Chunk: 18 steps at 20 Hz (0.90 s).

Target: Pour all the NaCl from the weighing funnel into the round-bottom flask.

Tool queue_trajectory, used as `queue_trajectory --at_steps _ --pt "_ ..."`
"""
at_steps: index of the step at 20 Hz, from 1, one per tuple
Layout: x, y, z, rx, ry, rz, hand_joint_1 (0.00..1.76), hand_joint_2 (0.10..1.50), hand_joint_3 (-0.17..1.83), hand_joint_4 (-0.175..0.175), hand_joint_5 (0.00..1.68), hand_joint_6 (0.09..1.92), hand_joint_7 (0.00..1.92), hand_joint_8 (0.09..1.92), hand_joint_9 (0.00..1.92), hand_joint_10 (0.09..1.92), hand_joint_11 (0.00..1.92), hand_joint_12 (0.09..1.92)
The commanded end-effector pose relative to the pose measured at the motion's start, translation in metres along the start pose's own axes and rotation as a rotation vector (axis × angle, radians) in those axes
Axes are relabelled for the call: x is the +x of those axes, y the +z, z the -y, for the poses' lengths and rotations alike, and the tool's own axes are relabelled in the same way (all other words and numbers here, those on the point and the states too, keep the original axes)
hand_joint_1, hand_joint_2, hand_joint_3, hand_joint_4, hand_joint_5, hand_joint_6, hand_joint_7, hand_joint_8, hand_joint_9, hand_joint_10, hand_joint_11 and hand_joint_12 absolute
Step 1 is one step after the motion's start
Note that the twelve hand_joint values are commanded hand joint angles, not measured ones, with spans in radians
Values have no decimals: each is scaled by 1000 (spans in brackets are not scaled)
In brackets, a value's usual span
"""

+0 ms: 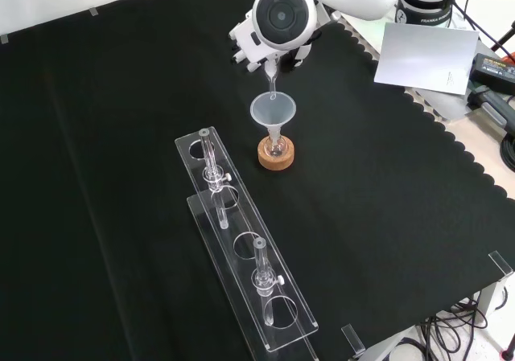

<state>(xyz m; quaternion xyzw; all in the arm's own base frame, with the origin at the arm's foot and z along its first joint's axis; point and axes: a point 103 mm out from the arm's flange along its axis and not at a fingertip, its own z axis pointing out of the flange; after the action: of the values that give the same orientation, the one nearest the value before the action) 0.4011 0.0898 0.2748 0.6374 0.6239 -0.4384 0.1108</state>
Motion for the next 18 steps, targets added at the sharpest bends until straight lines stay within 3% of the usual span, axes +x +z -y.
queue_trajectory --at_steps 1,18 --pt "1 -1 1 1 6 14 1106 680 654 175 1222 765 696 641 1023 271 886 999" --pt "14 -16 3 17 21 102 1105 680 653 175 1222 765 680 639 1017 266 885 998"
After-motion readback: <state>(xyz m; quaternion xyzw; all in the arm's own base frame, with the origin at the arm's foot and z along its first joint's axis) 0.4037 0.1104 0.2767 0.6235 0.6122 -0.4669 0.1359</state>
